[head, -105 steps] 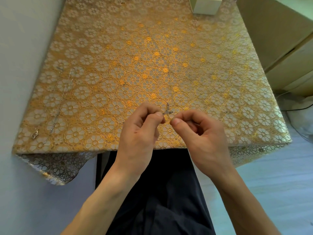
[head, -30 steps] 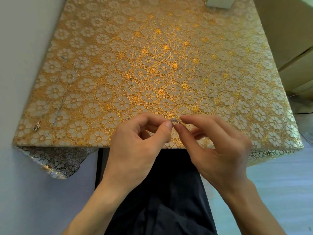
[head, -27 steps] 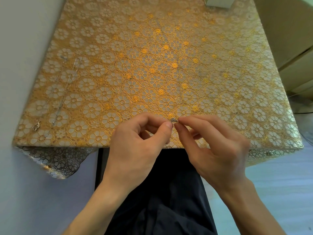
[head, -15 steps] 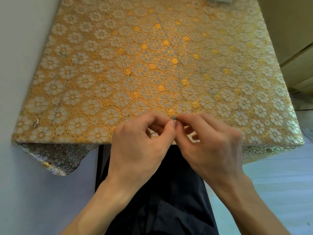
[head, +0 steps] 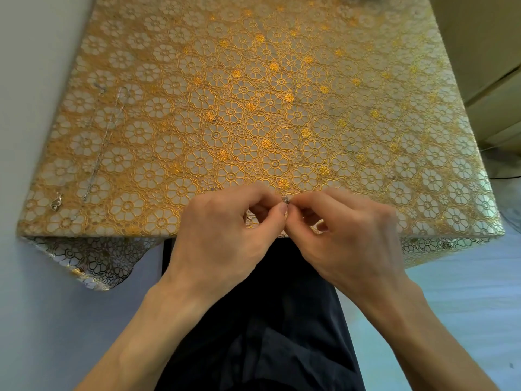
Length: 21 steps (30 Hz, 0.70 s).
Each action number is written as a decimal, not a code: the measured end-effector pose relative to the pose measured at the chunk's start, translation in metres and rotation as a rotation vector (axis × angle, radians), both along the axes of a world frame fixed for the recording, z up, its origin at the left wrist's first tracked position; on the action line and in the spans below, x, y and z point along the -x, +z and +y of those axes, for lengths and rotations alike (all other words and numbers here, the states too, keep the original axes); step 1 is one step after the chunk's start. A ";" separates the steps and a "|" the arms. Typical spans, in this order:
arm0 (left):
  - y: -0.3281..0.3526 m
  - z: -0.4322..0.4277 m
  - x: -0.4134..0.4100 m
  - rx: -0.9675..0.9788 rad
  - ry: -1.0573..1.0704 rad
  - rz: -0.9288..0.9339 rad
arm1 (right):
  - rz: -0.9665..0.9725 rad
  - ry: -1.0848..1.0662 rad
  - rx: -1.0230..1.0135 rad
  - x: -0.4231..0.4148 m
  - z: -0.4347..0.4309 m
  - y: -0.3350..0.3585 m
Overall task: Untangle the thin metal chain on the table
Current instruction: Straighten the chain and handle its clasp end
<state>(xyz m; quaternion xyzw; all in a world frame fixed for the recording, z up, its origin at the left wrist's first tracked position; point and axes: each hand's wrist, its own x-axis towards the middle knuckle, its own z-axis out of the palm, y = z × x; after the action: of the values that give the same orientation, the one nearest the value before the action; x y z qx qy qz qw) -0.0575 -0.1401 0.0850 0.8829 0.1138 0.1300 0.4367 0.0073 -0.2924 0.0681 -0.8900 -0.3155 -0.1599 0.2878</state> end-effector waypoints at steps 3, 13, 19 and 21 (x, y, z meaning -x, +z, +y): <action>-0.002 0.000 -0.001 -0.013 -0.023 0.003 | 0.016 -0.025 -0.001 0.000 0.002 0.001; -0.012 0.006 -0.004 -0.086 -0.051 0.191 | -0.042 -0.027 0.329 0.012 0.009 -0.003; -0.012 0.013 -0.009 -0.043 -0.120 0.273 | 0.130 0.009 0.145 0.005 0.002 -0.009; -0.014 0.011 -0.008 0.020 -0.091 0.254 | 0.073 -0.017 0.078 0.006 0.001 -0.013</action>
<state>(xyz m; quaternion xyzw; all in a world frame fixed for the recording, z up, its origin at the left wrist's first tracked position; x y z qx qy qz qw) -0.0495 -0.1287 0.0708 0.8920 0.1294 -0.0040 0.4331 0.0014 -0.2915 0.0554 -0.9084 -0.3031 -0.1176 0.2629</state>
